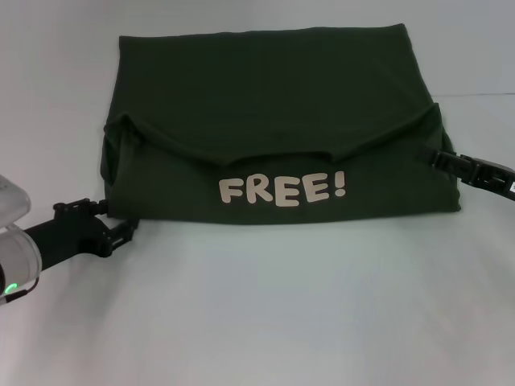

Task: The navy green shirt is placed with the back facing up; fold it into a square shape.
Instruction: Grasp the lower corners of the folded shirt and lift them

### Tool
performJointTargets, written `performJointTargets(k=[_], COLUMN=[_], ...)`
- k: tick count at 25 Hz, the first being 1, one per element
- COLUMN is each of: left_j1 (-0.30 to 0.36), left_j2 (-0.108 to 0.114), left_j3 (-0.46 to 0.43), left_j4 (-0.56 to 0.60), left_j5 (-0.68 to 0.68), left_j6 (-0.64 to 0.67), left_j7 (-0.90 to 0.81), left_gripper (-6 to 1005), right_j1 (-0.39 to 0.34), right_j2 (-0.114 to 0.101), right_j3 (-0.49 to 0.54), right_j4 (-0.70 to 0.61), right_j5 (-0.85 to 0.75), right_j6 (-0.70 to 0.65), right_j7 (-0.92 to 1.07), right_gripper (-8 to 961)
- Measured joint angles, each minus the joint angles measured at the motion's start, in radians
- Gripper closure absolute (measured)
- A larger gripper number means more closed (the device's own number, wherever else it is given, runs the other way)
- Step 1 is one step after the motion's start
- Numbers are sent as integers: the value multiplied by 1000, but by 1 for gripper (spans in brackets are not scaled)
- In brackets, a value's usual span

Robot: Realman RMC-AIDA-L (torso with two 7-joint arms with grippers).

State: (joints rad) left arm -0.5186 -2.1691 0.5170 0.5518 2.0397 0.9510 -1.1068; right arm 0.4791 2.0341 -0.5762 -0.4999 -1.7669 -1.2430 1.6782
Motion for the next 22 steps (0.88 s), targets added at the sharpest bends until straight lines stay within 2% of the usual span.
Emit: performJointTargets(k=[12, 16, 18, 22], left_j1=[-1, -2, -2, 10], left_j2=[1, 2, 2, 2], left_j3=[-2, -2, -1, 2], left_j4=[8, 8, 14, 46], left_j5=[4, 5, 5, 5], left_j6=[-11, -11, -12, 8], left_j7=[-23, -24, -26, -46], left_gripper=[667, 818, 894, 979], right_j1=[-8, -8, -7, -4], right_j2=[0, -1, -5, -24], right_j3=[7, 7, 4, -3], right_j4=[0, 0, 0, -6], right_j5=[0, -3, -7, -27], right_j6=[-5, -4, 2, 30], right_j7=[0, 0, 0, 29], right_gripper=[303, 304, 304, 305])
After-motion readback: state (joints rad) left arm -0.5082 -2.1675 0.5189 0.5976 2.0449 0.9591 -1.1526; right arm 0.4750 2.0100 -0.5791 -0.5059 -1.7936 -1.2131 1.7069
